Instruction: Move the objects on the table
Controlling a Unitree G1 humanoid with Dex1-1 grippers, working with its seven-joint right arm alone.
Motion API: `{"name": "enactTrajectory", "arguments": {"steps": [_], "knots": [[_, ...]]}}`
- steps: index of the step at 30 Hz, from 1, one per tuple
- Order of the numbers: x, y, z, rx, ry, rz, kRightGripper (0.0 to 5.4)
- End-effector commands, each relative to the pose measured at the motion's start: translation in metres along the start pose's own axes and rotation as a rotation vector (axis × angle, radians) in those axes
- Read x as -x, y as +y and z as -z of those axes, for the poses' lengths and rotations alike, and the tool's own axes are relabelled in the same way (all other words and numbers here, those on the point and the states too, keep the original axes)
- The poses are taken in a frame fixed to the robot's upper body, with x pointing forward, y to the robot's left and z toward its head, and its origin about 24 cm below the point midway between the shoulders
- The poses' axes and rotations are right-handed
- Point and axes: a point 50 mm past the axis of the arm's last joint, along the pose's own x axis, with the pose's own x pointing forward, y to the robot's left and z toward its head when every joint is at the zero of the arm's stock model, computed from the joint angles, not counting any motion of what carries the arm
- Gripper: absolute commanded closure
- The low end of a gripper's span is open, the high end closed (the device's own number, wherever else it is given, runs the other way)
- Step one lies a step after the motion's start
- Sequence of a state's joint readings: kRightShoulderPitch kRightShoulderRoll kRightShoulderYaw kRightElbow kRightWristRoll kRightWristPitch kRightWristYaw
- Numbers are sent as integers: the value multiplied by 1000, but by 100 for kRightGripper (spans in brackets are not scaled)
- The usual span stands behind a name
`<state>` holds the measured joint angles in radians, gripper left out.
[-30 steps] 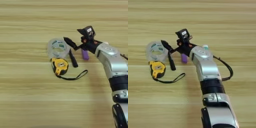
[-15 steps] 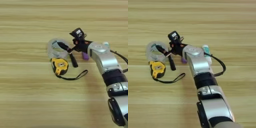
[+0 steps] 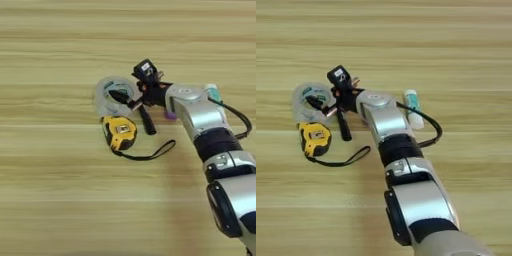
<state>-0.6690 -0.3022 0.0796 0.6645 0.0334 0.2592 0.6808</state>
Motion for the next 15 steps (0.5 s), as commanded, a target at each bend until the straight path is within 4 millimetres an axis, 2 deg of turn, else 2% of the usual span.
{"name": "enactTrajectory", "arguments": {"steps": [1,11,15], "knots": [[0,-12,-50,51,-101,28,4],[-3,-11,-42,11,-40,7,4],[-3,-10,-40,3,-31,0,44]]}}
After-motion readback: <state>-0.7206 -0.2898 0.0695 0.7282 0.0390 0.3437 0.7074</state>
